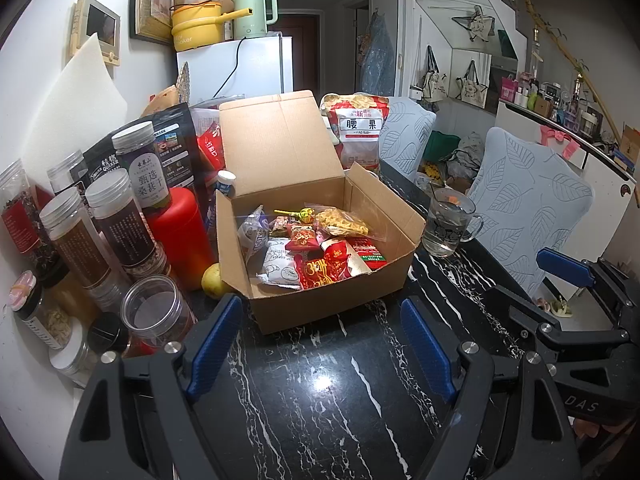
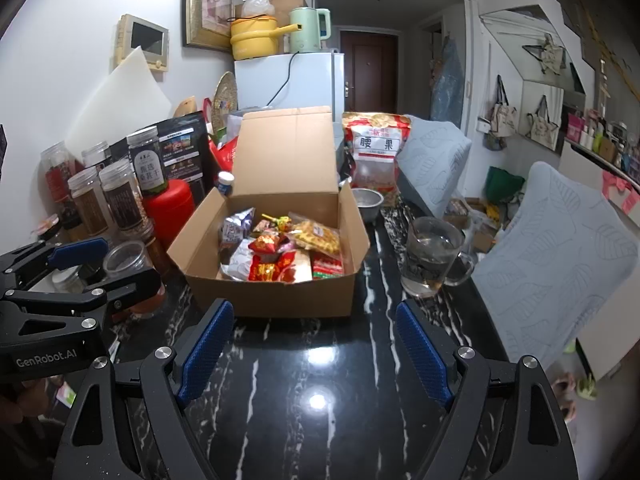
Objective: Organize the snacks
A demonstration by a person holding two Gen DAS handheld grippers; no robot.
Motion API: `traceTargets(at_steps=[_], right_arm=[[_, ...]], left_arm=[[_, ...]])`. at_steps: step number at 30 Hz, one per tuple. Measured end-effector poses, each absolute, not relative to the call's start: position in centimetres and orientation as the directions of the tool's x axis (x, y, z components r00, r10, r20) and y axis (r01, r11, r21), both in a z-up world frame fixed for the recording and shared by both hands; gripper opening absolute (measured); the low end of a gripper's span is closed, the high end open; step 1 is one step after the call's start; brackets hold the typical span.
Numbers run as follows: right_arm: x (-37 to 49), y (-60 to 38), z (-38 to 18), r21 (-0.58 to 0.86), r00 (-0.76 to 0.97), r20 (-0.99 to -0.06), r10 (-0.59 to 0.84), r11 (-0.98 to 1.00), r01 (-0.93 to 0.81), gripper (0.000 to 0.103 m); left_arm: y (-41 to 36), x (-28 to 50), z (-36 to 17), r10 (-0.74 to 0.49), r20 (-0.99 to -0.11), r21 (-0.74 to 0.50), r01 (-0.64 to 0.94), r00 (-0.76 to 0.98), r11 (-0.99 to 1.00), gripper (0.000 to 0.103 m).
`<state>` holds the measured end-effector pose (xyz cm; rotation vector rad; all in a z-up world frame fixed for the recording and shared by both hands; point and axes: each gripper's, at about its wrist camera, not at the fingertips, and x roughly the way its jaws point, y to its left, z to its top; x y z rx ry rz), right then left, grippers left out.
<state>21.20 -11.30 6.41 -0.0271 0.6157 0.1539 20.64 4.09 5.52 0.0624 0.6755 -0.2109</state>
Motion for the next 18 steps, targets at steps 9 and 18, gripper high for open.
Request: traceTargets(at_steps=[9,18], right_arm=[[21.27,-11.21,6.43,0.020,0.805,-0.578,0.135,0.988,-0.152,0.084],[21.27,-11.37,6.19,0.020,0.804,-0.580,0.134,0.989,-0.150,0.084]], left_arm=[[4.02,20.64,5.47,-0.169,-0.626,-0.005,0.213,0.761,0.977,0.082],[4.09,20.61,5.33,-0.172,-0.631,-0.006,0.217,0.756,0.976,0.082]])
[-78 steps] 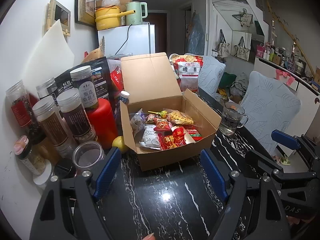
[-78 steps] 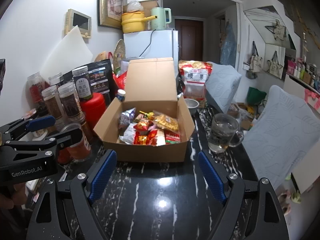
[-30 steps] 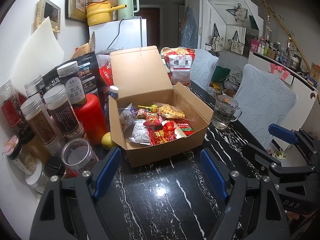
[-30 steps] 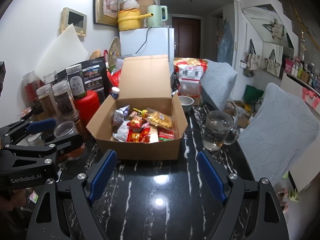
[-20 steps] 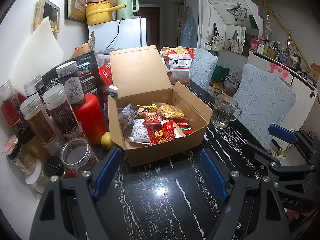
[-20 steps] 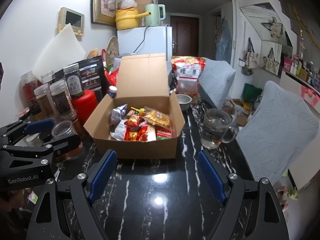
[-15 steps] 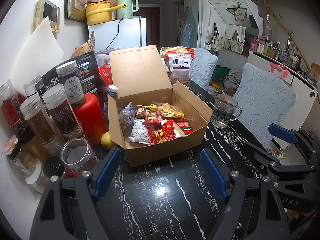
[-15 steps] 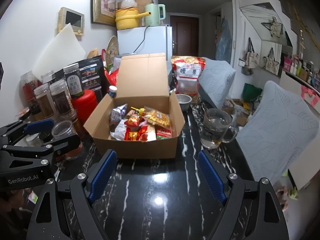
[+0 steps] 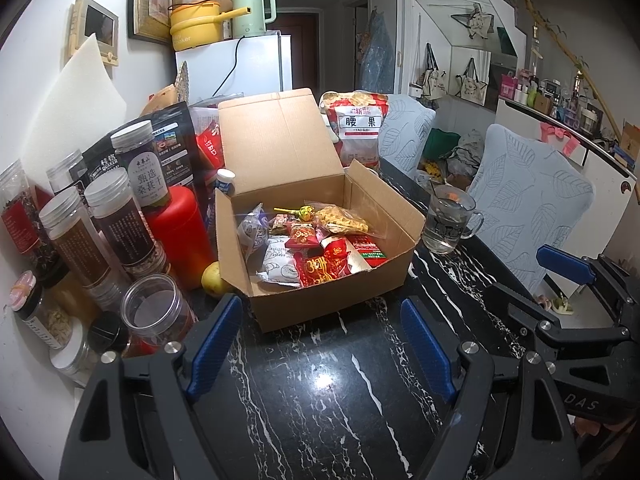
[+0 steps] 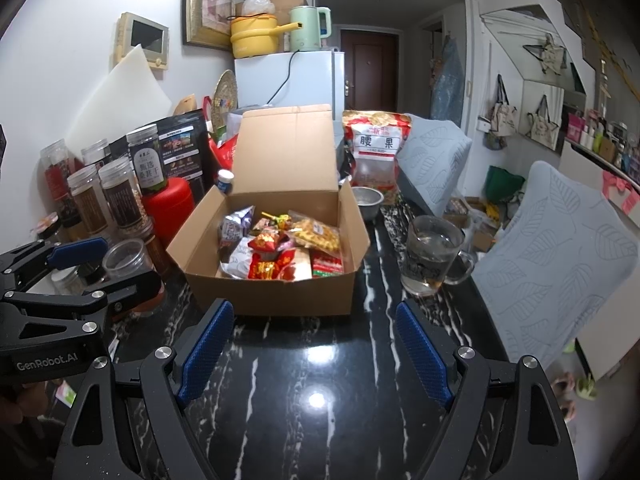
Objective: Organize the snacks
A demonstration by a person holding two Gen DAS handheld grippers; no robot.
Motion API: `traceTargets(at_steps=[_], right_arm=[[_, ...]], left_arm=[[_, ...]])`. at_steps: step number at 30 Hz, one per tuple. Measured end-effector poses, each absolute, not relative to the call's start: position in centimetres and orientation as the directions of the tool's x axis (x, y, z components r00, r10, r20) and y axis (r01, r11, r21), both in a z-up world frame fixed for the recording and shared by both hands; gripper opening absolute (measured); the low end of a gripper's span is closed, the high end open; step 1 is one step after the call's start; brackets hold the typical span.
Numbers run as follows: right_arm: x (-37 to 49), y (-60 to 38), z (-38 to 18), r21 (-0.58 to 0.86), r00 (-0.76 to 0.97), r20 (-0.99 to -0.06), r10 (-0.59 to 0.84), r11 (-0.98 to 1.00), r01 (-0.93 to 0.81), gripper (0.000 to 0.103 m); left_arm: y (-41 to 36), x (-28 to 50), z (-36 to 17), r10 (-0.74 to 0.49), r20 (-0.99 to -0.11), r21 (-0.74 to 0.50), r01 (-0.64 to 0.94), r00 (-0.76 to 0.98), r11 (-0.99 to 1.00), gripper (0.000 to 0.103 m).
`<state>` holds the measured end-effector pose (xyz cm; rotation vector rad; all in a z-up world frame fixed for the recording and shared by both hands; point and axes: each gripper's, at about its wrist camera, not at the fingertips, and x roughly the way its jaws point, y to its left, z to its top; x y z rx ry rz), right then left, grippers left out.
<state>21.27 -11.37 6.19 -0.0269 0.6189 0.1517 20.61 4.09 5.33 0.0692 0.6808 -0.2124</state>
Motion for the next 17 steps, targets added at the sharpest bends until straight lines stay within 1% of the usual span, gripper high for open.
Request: traceTargets(at_steps=[17], right_arm=[[21.63,-11.60,5.69,0.025,0.796,-0.591,0.133,0.989,-0.147,0.084]], left_arm=[[4.19,20.89,5.11,-0.186,-0.640,-0.019,0.226,0.746,0.974,0.082]])
